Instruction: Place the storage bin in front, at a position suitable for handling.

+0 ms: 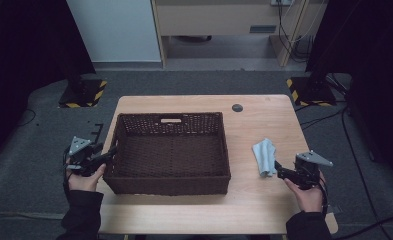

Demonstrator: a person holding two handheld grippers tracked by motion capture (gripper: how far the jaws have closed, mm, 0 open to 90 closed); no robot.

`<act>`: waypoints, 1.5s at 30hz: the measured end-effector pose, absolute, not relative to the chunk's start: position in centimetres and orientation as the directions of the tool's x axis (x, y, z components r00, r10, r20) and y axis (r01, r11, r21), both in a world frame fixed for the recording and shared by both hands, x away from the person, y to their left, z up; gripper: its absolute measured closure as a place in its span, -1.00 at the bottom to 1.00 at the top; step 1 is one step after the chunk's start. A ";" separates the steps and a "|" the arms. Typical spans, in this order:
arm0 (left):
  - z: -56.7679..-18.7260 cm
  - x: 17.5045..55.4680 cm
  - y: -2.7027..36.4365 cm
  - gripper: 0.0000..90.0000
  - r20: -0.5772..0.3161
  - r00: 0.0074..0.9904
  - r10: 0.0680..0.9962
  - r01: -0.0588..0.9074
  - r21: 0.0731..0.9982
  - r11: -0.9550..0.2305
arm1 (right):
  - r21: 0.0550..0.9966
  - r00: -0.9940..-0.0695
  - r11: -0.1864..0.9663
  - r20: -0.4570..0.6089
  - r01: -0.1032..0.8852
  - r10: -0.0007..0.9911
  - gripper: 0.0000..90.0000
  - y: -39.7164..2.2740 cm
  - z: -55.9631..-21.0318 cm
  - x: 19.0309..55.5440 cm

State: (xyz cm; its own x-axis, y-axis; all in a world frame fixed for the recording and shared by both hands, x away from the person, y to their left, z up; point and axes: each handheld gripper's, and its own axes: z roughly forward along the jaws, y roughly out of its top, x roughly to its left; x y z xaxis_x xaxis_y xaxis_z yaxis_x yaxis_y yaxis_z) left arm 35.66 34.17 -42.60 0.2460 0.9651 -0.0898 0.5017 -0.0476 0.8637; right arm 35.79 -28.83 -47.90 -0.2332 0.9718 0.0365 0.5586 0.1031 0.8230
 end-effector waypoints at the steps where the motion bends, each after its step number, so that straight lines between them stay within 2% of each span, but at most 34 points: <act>1: -42.6 35.6 34.1 -0.11 -0.087 0.247 0.965 0.500 0.865 -0.050 | 0.823 -0.233 0.103 0.036 0.559 0.972 -0.59 -28.8 -47.9 35.8; 11: -42.3 35.5 34.1 -0.04 -0.089 0.246 0.965 0.499 0.866 -0.047 | 0.837 -0.271 0.142 0.008 0.529 0.962 -0.51 -27.3 -47.1 35.7; 21: -42.3 35.6 33.8 -0.02 -0.084 0.246 0.966 0.501 0.864 -0.053 | 0.824 -0.330 0.211 -0.031 0.526 0.944 -0.41 -24.2 -47.5 37.2; 31: -42.4 35.7 34.0 -0.01 -0.085 0.240 0.967 0.508 0.860 -0.051 | 0.776 -0.323 0.254 -0.069 0.577 0.944 -0.27 -23.3 -49.2 39.1; 33: -42.4 35.7 34.0 -0.01 -0.086 0.239 0.967 0.507 0.861 -0.048 | 0.763 -0.312 0.249 -0.065 0.596 0.948 -0.09 -23.4 -49.8 39.8; 34: -42.4 35.7 34.0 -0.01 -0.087 0.239 0.967 0.507 0.861 -0.048 | 0.763 -0.312 0.249 -0.065 0.596 0.948 -0.09 -23.4 -49.8 39.8; 35: -42.4 35.7 34.0 -0.01 -0.087 0.240 0.967 0.508 0.860 -0.049 | 0.759 -0.312 0.245 -0.057 0.604 0.948 -0.01 -23.4 -49.9 39.9; 36: -42.4 35.7 33.9 -0.01 -0.089 0.242 0.966 0.508 0.860 -0.048 | 0.745 -0.317 0.225 -0.018 0.628 0.948 0.11 -23.7 -50.3 40.4; 39: -42.4 35.8 33.9 0.00 -0.090 0.242 0.966 0.510 0.859 -0.047 | 0.727 -0.319 0.216 0.004 0.651 0.948 0.21 -23.9 -50.6 40.8; 40: -42.4 35.8 34.0 0.00 -0.091 0.241 0.966 0.511 0.858 -0.047 | 0.720 -0.316 0.216 0.005 0.659 0.949 0.24 -23.9 -50.8 40.9; 42: -42.5 35.8 34.1 0.01 -0.096 0.238 0.966 0.513 0.857 -0.042 | 0.698 -0.314 0.236 -0.017 0.676 0.949 0.47 -24.0 -51.2 41.2; 43: -42.5 35.8 34.1 0.01 -0.096 0.238 0.966 0.513 0.857 -0.042 | 0.698 -0.314 0.236 -0.017 0.676 0.949 0.47 -24.0 -51.2 41.2; 45: -42.6 35.8 34.2 0.02 -0.102 0.238 0.966 0.515 0.857 -0.037 | 0.690 -0.313 0.252 -0.039 0.678 0.949 0.79 -24.2 -51.1 41.0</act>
State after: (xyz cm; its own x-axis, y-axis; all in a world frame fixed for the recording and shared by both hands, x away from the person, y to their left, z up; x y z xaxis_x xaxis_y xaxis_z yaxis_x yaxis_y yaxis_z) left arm 35.77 34.22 -42.57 0.2382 0.9659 -0.1015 0.5147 -0.0369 0.8565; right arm 41.04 -24.23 -51.05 -0.3130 0.9490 -0.0392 0.6784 0.2523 0.6900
